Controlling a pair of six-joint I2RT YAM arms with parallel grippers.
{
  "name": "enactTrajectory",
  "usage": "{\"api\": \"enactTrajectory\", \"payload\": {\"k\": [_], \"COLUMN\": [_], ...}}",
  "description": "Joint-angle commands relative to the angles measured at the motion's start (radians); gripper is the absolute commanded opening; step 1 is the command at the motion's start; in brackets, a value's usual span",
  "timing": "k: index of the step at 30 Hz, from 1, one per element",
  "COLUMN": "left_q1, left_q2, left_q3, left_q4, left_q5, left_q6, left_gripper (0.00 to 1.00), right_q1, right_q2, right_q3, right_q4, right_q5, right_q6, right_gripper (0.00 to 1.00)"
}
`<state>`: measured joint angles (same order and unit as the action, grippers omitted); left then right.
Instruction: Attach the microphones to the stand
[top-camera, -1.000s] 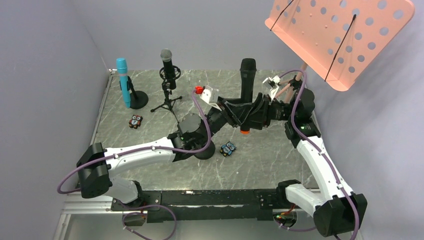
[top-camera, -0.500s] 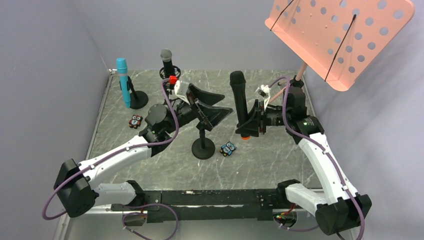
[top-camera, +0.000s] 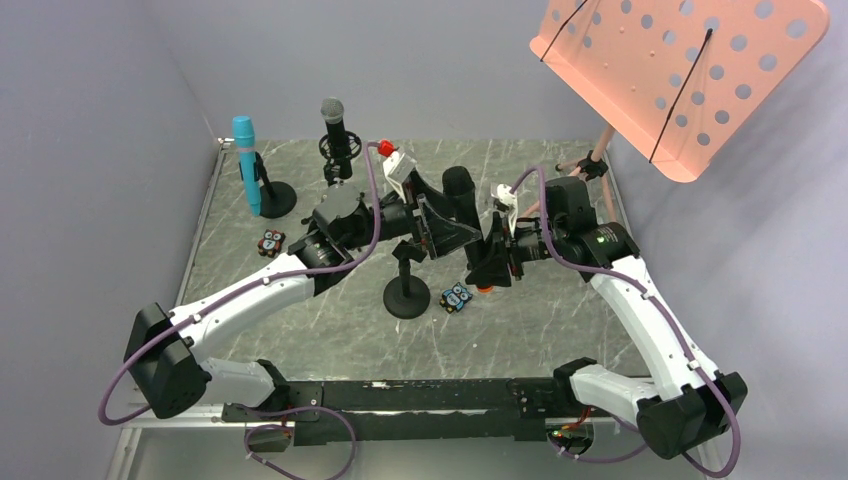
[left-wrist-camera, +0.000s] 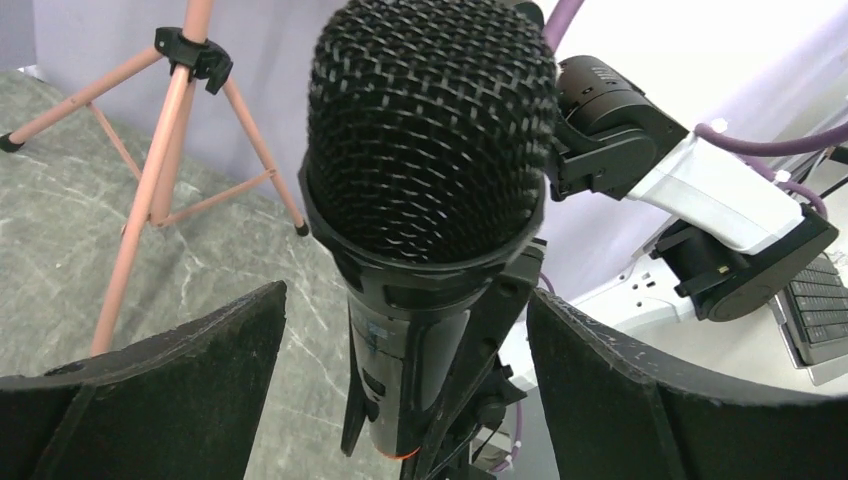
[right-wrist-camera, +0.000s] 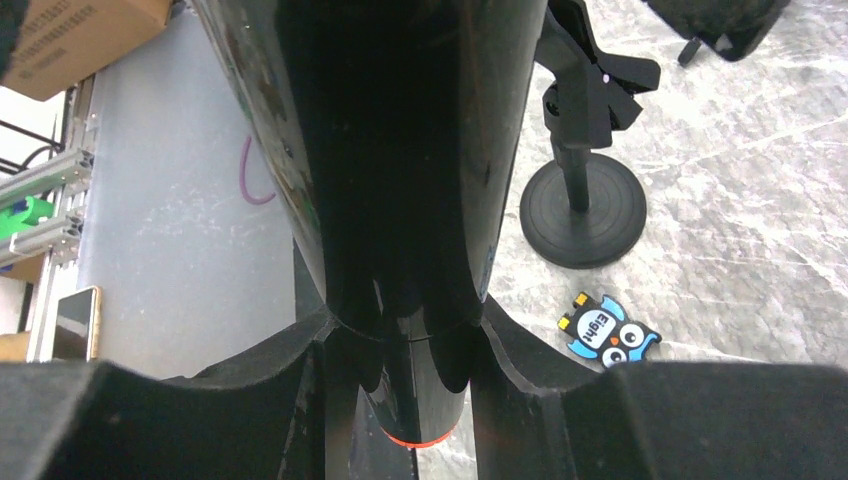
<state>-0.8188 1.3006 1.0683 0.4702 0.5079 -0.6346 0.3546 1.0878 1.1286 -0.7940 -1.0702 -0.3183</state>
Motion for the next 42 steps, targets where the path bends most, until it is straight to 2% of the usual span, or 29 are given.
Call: {"api": "enactTrajectory", "payload": {"k": [1,11,14,17,18,19,21,24,25,26,31,33,36,39,42], "left_q1": [0.003,0.004,0.004,0.006,0.008,0.007,0.009,0.012,0.015,0.019,0.050,0.059,0.061,0.061,0.060], "left_q2": [-0.010,0.013,0.018,0.022,0.018,0.011,-0.010,-0.053,-0.071,-0.101,-0.266,-0.343,-0.459,-0.565,-0.653], "left_q3": [0.036,0.031,0.034,0.044,0.042,0.033,0.012,-0.007,-0.011,-0.019,-0.056,-0.055,-0.043,-0.036,-0.041], "left_q4": [-0.011,0.073,0.068,0.033,0.028,0.031,0.052,0.059,0.046,0.028,-0.158,-0.308,-0.498,-0.637,-0.734], "left_q5": [0.023,0.049,0.054,0.058,0.055,0.044,0.034,0.023,0.015,0.001,-0.047,-0.082,-0.138,-0.196,-0.250], "left_q6": [0.026,0.011,0.017,0.033,0.036,0.037,0.042,0.058,0.067,0.078,0.200,0.270,0.364,0.422,0.454], "left_gripper": [0.91,0.72,0.54,0.21,0.08,0.01,0.00,0.00,0.00,0.00,0.00,0.00,0.00,0.00,0.00], "right_q1": [0.008,0.028,0.028,0.031,0.032,0.032,0.033,0.033,0.033,0.033,0.029,0.028,0.026,0.026,0.027], "right_q2": [-0.006,0.032,0.032,0.034,0.035,0.038,0.044,0.052,0.054,0.056,0.054,0.033,0.013,0.103,0.189], "right_q3": [0.053,0.061,0.062,0.063,0.064,0.066,0.073,0.093,0.107,0.128,0.155,0.109,0.038,0.043,0.042], "right_q4": [-0.012,-0.031,-0.033,-0.035,-0.036,-0.037,-0.044,-0.066,-0.078,-0.090,-0.121,-0.097,-0.044,-0.091,0.045], "right_q5": [-0.008,-0.011,-0.012,-0.010,-0.010,-0.007,-0.001,0.011,0.026,0.040,0.148,0.153,0.102,0.018,-0.025], "right_q6": [-0.070,-0.080,-0.083,-0.085,-0.085,-0.083,-0.087,-0.110,-0.126,-0.146,-0.322,-0.447,-0.594,-0.804,-0.783], "right_gripper": [0.12,0.13,0.13,0.14,0.16,0.21,0.38,0.83,0.95,0.99,1.00,1.00,1.00,1.00,1.00]}}
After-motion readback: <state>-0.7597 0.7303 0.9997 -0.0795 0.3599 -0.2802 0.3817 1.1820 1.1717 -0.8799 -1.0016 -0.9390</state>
